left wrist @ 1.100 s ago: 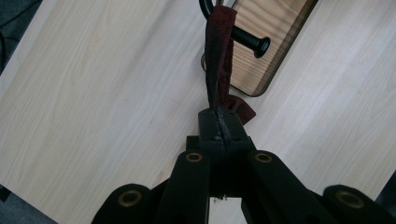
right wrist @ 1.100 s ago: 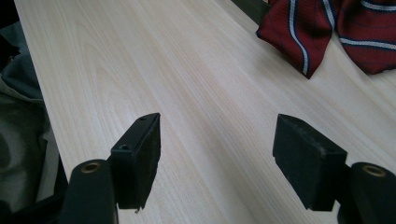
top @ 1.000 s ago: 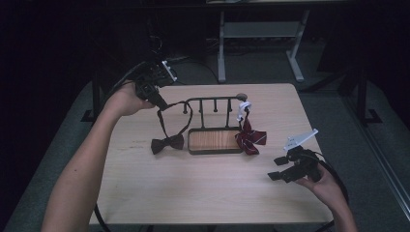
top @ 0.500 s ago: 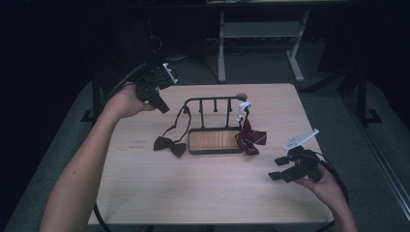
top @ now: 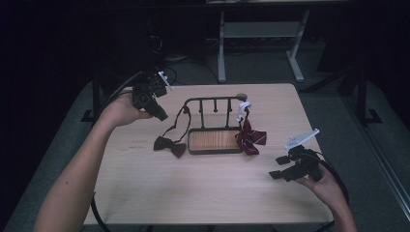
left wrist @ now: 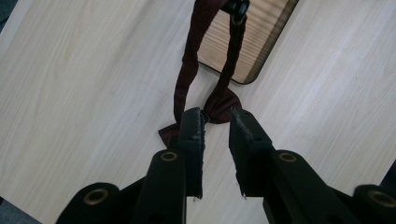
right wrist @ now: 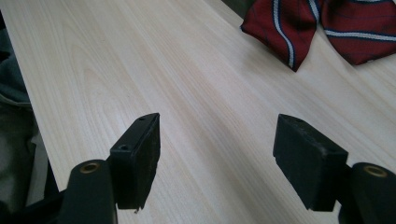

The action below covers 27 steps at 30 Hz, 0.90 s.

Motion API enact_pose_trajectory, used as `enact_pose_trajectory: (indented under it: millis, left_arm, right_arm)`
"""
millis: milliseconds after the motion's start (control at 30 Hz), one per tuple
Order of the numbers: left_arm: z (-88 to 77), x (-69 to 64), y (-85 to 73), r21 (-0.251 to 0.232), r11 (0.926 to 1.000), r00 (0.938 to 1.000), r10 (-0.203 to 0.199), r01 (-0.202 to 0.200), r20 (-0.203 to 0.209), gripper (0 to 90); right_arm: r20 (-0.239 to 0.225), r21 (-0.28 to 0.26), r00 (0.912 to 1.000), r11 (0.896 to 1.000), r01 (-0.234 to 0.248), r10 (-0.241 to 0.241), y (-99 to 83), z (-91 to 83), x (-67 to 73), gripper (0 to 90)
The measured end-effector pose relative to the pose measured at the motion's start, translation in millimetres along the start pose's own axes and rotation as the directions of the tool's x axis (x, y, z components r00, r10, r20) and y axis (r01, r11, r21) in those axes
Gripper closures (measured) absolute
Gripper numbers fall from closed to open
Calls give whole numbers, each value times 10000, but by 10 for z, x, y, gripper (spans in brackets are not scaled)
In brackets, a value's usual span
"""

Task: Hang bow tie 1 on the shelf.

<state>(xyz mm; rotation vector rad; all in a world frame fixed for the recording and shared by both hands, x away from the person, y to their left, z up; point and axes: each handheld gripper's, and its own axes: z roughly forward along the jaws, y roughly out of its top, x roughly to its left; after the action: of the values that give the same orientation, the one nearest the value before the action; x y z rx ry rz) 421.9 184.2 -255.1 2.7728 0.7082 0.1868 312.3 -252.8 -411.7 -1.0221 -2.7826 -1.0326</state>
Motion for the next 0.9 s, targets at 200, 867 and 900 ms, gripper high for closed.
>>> enact_pose_trajectory:
  millis: [200,867,900]
  left_arm:
    - [11,-25,-80,-51,10000,10000,29,-28,27,728]
    - [103,-94,-407,-433,9989,9995,-151,163,277,671]
    - [109,-97,-417,-420,9990,9995,-170,182,279,667]
  right_arm:
    - [41,-2,10000,10000,-48,48,-1,-7,-2,315]
    - [187,74,9997,9999,-139,138,-6,3,-12,304]
    - [207,68,9997,9999,-139,137,-7,3,-15,303]
